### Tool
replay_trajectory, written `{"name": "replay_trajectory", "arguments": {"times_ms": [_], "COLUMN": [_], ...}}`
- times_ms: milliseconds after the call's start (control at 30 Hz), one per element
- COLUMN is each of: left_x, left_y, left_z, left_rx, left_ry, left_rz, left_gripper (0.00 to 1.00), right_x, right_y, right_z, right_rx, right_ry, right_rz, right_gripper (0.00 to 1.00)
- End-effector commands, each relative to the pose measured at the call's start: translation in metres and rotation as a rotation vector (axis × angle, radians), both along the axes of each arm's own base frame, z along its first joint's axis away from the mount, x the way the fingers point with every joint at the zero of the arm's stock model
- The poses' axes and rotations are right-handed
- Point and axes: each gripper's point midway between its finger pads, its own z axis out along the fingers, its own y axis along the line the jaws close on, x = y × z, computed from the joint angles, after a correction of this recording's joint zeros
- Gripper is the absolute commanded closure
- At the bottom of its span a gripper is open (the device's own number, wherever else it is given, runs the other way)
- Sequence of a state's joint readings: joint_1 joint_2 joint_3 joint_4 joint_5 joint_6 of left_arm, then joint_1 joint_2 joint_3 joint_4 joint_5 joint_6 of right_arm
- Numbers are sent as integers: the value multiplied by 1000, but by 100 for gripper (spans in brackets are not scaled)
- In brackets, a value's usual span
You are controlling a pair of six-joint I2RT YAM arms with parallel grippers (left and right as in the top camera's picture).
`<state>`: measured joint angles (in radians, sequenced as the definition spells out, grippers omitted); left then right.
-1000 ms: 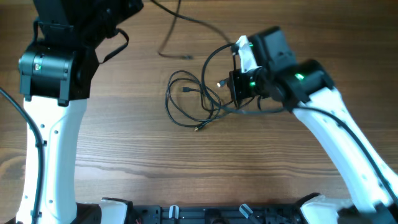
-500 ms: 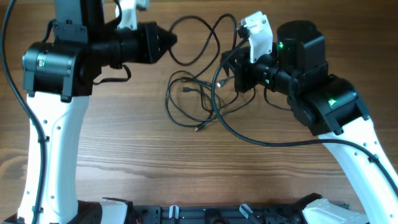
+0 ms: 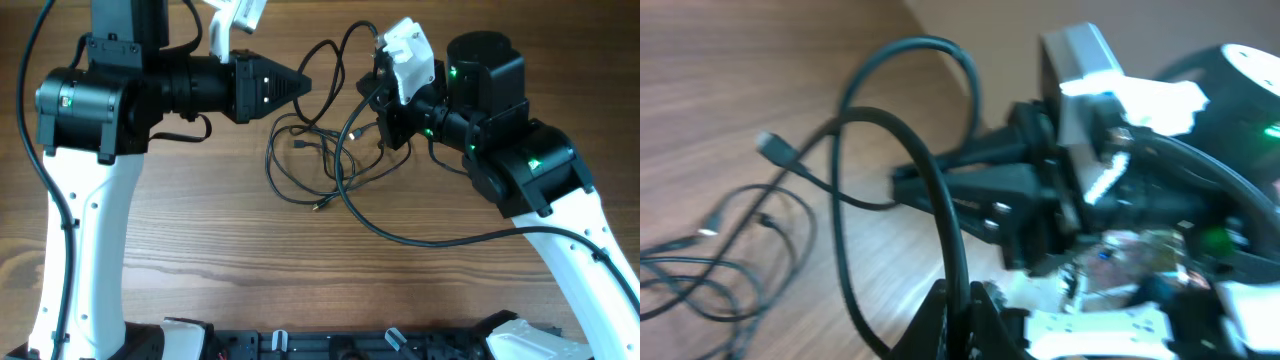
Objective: Untangle cables
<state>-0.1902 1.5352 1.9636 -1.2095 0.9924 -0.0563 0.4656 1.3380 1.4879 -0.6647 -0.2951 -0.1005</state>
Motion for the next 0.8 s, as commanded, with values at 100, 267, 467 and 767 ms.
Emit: {"name": "replay_trajectory", "arguments": {"times_ms": [100,267,467,767], "left_x": [-8,18,46,41], "left_y": [-26,-30,-40,-65], "left_z": [-15,-59,-92,-63], "left_rx": [12,135,148,-91], "left_ry": [57,116,175,261], "left_rz": [-97,-41,-47,-183], "left_gripper": [96,96,96,96], "right_x": [-2,-7,-14,3], "right_y": [5,-11,-30,-21], "right_z": [-5,-15,-28,-62], "right_rx": [54,139,151,129], "right_ry": [76,234,336,431], "right_rz": [4,-24,-30,-16], "right_gripper": [93,96,93,82]}}
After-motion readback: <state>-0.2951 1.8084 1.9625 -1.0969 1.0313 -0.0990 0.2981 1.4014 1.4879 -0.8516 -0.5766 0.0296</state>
